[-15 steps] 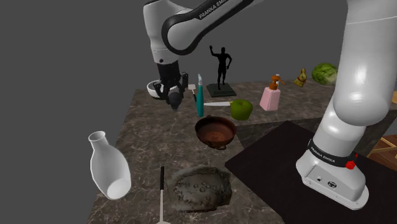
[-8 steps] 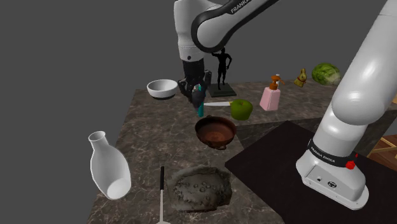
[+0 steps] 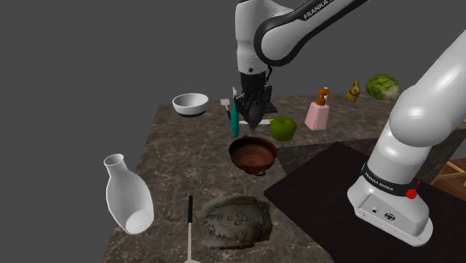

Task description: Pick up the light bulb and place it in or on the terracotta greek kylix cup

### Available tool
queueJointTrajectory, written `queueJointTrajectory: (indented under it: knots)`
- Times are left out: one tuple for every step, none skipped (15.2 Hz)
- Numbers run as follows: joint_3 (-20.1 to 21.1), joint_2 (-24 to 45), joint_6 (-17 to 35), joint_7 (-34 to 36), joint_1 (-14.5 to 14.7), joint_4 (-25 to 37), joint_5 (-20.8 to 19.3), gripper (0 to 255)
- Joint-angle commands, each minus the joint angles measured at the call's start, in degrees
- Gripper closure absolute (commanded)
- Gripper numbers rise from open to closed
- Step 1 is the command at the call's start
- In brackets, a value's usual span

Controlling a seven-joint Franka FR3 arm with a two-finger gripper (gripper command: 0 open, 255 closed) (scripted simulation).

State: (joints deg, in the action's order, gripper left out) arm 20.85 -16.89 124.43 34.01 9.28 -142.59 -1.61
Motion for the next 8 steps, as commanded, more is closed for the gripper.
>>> queueJointTrajectory:
  knots:
    - [-0.02,0.35,1.57,0.04,-0.11,-1.20,-0.16,255]
    - [0.10,0.84,2.43,0.27,-0.18,-1.59,-0.35,255]
    - [0.21,1.35,3.28,0.51,-0.25,-1.98,-0.56,255]
    - [0.33,1.87,4.14,0.76,-0.33,-2.35,-0.78,255]
    - [0.44,2.41,5.00,1.02,-0.41,-2.70,-1.01,255]
    - [0.56,2.97,5.87,1.30,-0.50,-3.05,-1.27,255]
    - [0.68,3.55,6.73,1.58,-0.59,-3.38,-1.54,255]
    - [0.79,4.14,7.60,1.89,-0.69,-3.70,-1.83,255]
